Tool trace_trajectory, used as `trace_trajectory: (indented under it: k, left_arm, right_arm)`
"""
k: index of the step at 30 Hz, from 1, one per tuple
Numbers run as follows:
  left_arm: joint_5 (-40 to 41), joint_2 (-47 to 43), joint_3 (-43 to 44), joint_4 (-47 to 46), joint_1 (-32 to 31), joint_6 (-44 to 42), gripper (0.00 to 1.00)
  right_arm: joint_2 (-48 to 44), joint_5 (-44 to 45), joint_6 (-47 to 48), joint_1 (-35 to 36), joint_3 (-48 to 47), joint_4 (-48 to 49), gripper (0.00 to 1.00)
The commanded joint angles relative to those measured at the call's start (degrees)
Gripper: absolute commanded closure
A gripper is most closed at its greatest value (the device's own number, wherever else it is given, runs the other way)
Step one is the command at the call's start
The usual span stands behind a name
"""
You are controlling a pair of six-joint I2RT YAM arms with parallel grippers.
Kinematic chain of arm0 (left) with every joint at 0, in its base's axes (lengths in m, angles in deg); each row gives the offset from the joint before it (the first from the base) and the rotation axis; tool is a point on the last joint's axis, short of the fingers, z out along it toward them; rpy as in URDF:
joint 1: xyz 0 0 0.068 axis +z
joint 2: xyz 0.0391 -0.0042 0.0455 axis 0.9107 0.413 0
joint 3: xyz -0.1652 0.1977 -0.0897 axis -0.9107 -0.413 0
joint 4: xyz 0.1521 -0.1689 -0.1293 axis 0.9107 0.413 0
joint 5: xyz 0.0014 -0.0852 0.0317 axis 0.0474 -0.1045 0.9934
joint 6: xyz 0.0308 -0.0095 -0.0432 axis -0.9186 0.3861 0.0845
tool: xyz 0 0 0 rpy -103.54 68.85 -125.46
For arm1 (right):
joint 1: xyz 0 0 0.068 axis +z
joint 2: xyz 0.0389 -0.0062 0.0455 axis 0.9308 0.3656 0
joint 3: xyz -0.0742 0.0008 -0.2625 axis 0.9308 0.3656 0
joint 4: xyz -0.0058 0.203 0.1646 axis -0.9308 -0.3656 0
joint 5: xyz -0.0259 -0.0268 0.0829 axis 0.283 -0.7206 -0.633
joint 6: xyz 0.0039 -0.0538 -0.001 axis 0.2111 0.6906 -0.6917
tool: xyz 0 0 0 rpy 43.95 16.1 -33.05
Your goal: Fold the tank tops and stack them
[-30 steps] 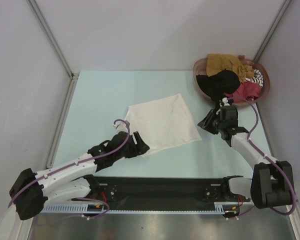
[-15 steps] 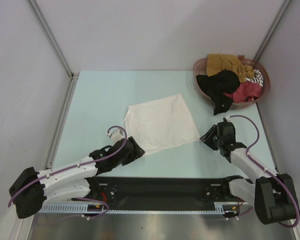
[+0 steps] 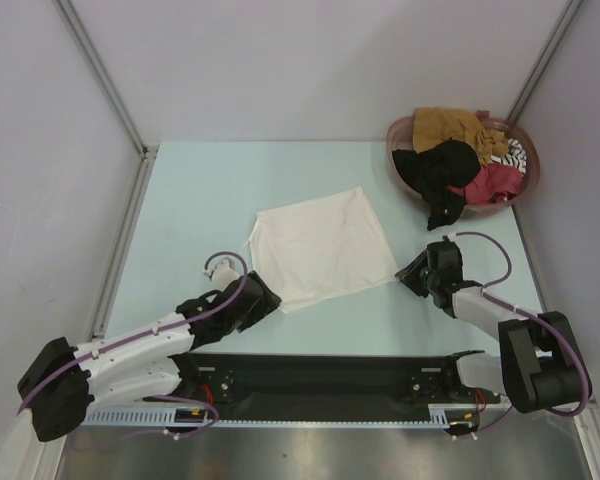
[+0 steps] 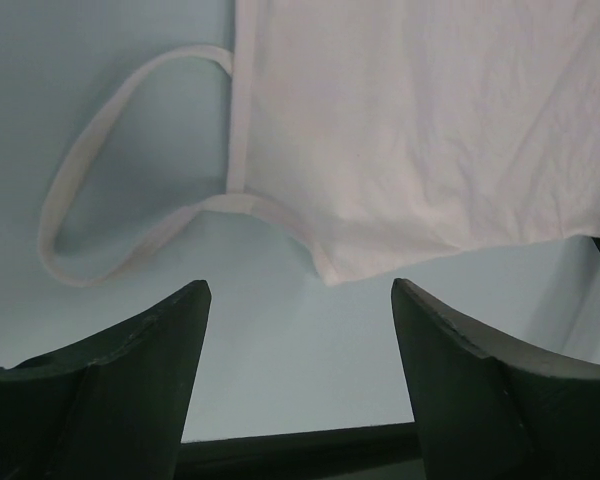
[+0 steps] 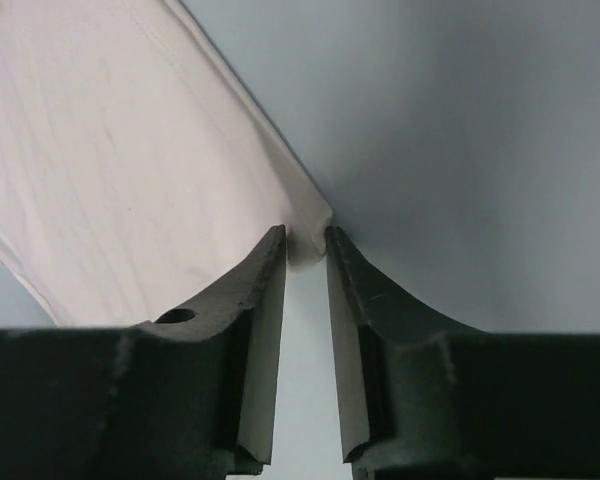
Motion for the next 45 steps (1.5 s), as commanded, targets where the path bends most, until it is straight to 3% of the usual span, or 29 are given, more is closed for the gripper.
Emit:
trace_trajectory:
  k: [1,4,5,8,13,17,21,24,26,32,45]
  left_arm:
    - [1.35,-2.00,1.32,2.16,3.77,-2.17,0.21]
    - [1.00,-3.06,1.85,3.56,6.94,-4.64,0.21]
    - [1.00,-3.84,1.94,3.83,7.73,-6.04,0.21]
    - [-0.14,-5.08,2.90,4.80,12.91,-9.20,0.20]
    - [-2.61,-3.68,7.11,4.88,23.89,-19.66,0.21]
    - [-1.55,2.19,12.82,2.60,26.10,-25.11,0.23]
    - [-5.50,11.33,17.48,-2.58,29.17,-29.77,0.28]
    - [-9.80,19.77,23.10,-4.08,30.32,-33.81,0.45]
    - [-10.43,24.61,26.96,-4.17,30.33,-35.83,0.48]
    - [-7.18,33.85,34.01,0.14,30.50,-36.82,0.50]
    - [-8.58,36.75,32.26,-2.50,33.14,-35.14,0.54]
  right_arm:
    - [1.15,1.95,-0.73,0.66,-1.45,2.43,0.73]
    - [0.98,2.04,-0.56,1.19,-1.27,1.99,0.83]
    - [0.80,3.44,-0.47,1.19,-1.18,1.55,0.92]
    - [-1.65,4.50,-0.11,1.45,-0.48,-0.73,1.00]
    - [-8.85,5.82,-0.99,2.42,2.77,-3.98,1.00]
    - [-14.57,6.96,-2.66,5.05,4.79,-8.29,1.00]
    - [-18.00,8.28,-3.80,7.34,5.76,-10.84,1.00]
    - [-19.06,8.54,-4.42,7.78,6.29,-12.68,1.00]
    - [-19.41,8.46,-4.33,8.04,6.46,-13.30,1.00]
    - [-22.13,9.16,-3.98,7.96,7.17,-15.59,1.00]
    - [-30.04,9.51,-5.47,8.05,8.49,-20.24,1.00]
